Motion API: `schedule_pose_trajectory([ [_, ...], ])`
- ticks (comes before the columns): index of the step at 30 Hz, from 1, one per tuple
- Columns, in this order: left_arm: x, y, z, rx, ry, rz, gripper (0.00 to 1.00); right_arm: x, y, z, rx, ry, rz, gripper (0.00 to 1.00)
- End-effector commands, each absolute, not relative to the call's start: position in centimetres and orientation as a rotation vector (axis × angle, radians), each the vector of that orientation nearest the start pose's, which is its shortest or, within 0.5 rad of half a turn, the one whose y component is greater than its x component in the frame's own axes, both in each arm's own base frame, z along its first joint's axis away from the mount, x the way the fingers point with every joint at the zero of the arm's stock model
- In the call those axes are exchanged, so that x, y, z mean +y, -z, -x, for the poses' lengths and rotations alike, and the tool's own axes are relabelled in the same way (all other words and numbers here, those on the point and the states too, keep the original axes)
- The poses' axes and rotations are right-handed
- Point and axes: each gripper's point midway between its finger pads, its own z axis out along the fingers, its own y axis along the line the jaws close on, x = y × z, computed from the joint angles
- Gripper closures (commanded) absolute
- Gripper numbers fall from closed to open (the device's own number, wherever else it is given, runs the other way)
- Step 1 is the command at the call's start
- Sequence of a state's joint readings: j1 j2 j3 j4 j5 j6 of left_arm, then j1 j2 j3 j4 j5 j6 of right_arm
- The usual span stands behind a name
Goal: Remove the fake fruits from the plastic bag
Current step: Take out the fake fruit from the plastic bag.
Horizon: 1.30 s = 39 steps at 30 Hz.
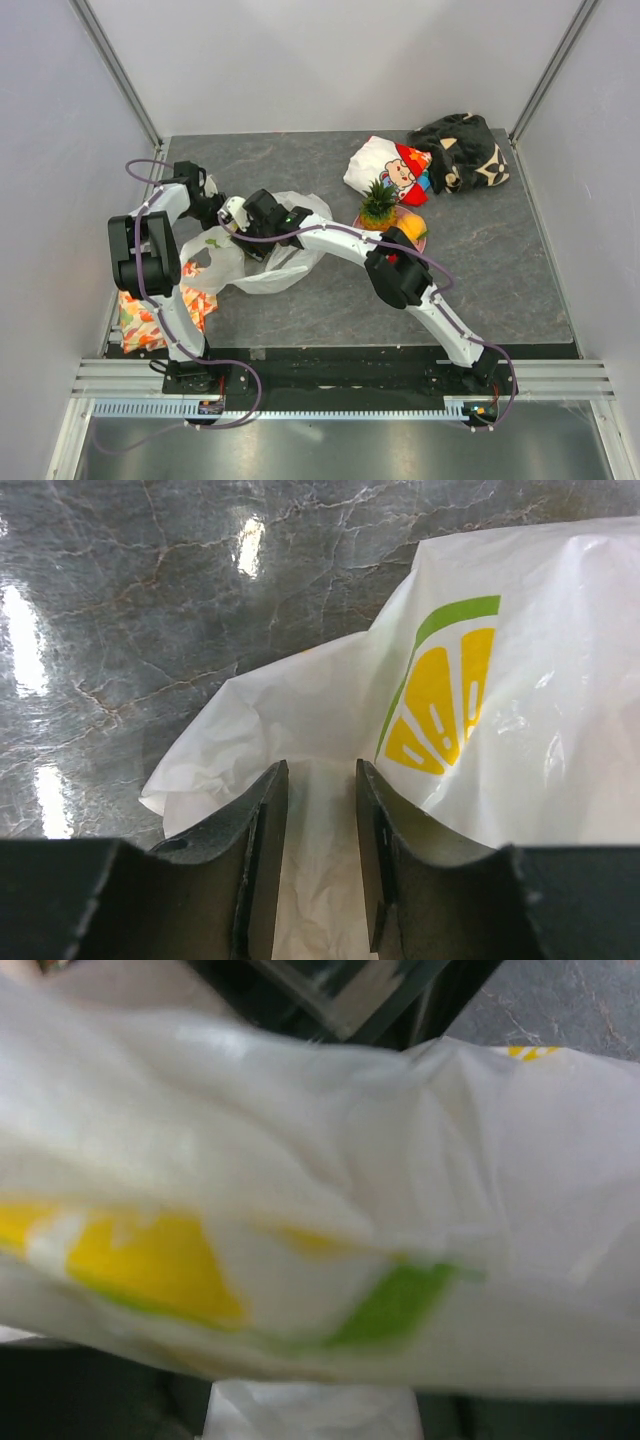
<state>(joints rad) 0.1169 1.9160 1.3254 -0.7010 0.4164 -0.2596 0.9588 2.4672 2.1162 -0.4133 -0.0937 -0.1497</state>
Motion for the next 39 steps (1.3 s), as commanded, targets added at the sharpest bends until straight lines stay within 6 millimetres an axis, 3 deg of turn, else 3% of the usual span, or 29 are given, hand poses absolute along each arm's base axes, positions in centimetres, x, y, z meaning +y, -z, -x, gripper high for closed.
schedule_pose_trajectory([
  [1,-3.6,-6.5,-37.7,2.771,0.600,0.378,0.61,50.6,-5.2,-35.0,2.019,-0.488,1.319,0.46],
  [4,-3.6,-7.0,-37.8,2.755,0.597,0.356,0.64,50.4,-7.2,-34.8,1.984,-0.489,1.333,0.59],
  [5,-3.6,-7.5,-37.9,2.742,0.591,0.346,0.66,50.3,-8.7,-34.7,1.960,-0.499,1.336,0.62],
  [7,-3.5,-8.0,-38.0,2.728,0.591,0.335,0.79,49.8,-10.0,-34.2,1.938,-0.490,1.373,0.67],
  [9,-3.6,-8.6,-38.0,2.713,0.594,0.323,0.98,49.3,-12.9,-33.8,1.888,-0.494,1.389,0.68],
  [14,-3.7,-9.3,-37.8,2.697,0.597,0.313,0.98,46.7,-17.1,-31.1,1.873,-0.536,1.476,0.69],
  [16,-3.7,-9.5,-37.8,2.691,0.595,0.311,0.98,45.8,-17.3,-29.9,1.888,-0.581,1.512,0.70],
  [17,-3.6,-9.7,-38.0,2.684,0.594,0.308,0.98,45.3,-18.4,-29.8,1.875,-0.577,1.502,0.70],
  [21,-3.6,-11.0,-38.4,2.651,0.597,0.298,0.98,43.1,-19.3,-29.8,1.886,-0.475,1.561,0.70],
  [23,-3.6,-11.8,-38.7,2.636,0.598,0.280,0.84,41.1,-20.1,-29.5,1.864,-0.397,1.639,0.70],
  [24,-3.4,-12.2,-38.6,2.636,0.586,0.274,0.69,39.8,-19.9,-28.8,1.876,-0.369,1.702,0.70],
  [26,-3.2,-12.9,-38.9,2.627,0.579,0.263,0.54,38.3,-20.4,-28.9,1.803,-0.261,1.816,0.70],
  [27,-3.2,-13.1,-38.6,2.637,0.582,0.258,0.52,37.1,-20.3,-28.7,1.805,-0.206,1.869,0.70],
  [30,-3.0,-14.0,-38.9,2.624,0.581,0.246,0.49,34.8,-22.8,-30.3,1.732,-0.043,1.890,0.72],
  [34,-2.8,-14.9,-38.6,2.601,0.563,0.245,0.46,31.1,-27.7,-30.4,1.679,-0.011,1.799,0.73],
  [36,-2.9,-16.0,-38.4,2.573,0.565,0.239,0.45,29.5,-29.0,-30.0,1.679,-0.022,1.769,0.74],
  [37,-3.1,-16.2,-38.2,2.568,0.573,0.232,0.44,27.2,-29.9,-29.9,1.695,-0.010,1.730,0.74],
  [38,-3.2,-16.8,-38.1,2.553,0.578,0.216,0.43,26.5,-30.0,-29.3,1.689,-0.057,1.735,0.75],
  [39,-3.2,-16.9,-37.9,2.553,0.567,0.192,0.41,24.2,-28.4,-29.4,1.727,-0.037,1.766,0.75],
])
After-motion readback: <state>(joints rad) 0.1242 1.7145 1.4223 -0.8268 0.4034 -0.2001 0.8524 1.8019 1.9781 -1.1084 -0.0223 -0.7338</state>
